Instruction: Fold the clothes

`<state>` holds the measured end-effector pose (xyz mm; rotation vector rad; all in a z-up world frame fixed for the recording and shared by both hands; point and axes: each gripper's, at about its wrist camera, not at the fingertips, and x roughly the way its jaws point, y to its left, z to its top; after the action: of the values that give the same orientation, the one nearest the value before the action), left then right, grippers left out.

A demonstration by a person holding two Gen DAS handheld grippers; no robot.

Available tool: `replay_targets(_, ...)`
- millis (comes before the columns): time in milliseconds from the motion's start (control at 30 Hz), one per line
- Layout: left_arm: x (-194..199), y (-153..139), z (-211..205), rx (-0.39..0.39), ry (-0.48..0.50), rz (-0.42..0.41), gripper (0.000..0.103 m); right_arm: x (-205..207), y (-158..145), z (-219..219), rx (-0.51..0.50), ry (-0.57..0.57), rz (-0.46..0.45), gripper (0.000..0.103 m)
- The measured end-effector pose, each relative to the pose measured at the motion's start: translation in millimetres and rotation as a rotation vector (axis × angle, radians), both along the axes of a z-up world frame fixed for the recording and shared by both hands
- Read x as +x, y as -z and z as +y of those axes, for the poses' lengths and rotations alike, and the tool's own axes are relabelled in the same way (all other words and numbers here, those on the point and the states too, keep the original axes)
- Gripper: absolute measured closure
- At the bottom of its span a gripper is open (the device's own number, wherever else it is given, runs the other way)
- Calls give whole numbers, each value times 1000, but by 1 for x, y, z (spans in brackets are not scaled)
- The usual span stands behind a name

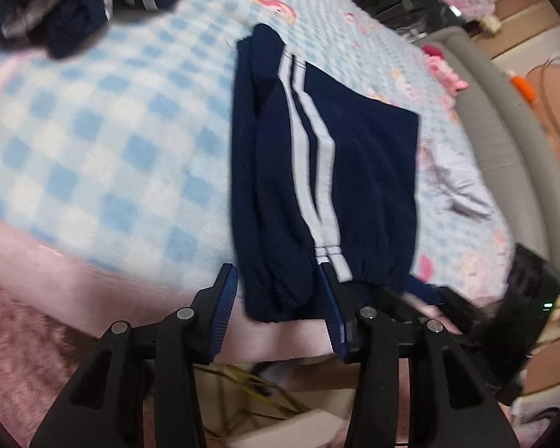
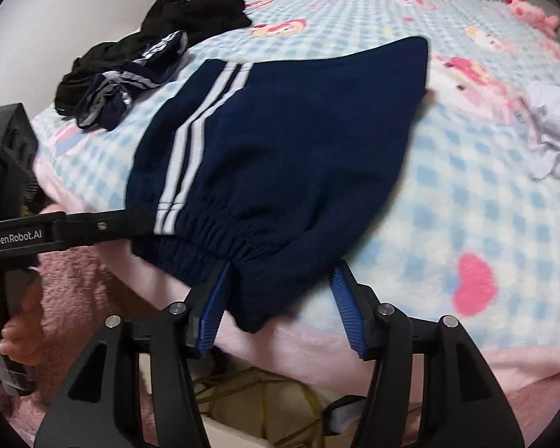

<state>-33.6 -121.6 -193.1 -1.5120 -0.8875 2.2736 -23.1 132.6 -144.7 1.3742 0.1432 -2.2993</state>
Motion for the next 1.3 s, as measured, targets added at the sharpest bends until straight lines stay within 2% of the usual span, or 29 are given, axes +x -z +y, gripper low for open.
replay_targets(100, 4, -5, 0, -2, -7, 25, 70, 5, -6, -4, -8, -24, 17, 69)
replay_targets(200, 10, -12, 1, -21, -27, 37, 72, 10, -13, -8, -17, -48, 33, 75)
replay_targets(367, 28, -30, 12, -55, -8, 56, 72, 30, -33, -8, -20, -109, 82, 76)
replay_targets(433, 29, -25, 7, -36, 0, 38, 68, 28, -29, -4, -6, -101, 69, 73)
replay_targets(533, 25, -5, 1, 30, -1, -46, 67, 20, -2, 2, -12, -80, -44, 69)
replay_targets(567, 26, -3, 0, 44, 10, -45, 67, 17, 7, 4, -15, -72, -82, 68)
replay_targets(600, 28, -5, 2, 31, 33, -21, 68, 19, 9, 5, -20, -67, -83, 68)
replay_targets(667, 32, -12, 8, -12, 79, 26, 68, 26, 3, 5, -40, -74, -36, 69)
replay_targets(800, 31, -25, 6, 9, 124, 57, 68, 28, -16, 4, -71, -90, 4, 72)
replay_targets(900, 26, -27, -3, 105, 125, 51, 62, 23, -25, 9, -113, -79, -6, 72)
replay_targets(967, 23, -22, -10, 160, 113, 39, 64, 18, -24, 11, -150, -83, -37, 71)
replay_targets(1100, 14, -31, 1, 123, 143, 44, 64, 5, -28, 11, -197, -63, -53, 71)
replay_targets(1300, -24, -60, 1, 157, 144, 81, 64, -29, -51, 4, -288, -40, -19, 71)
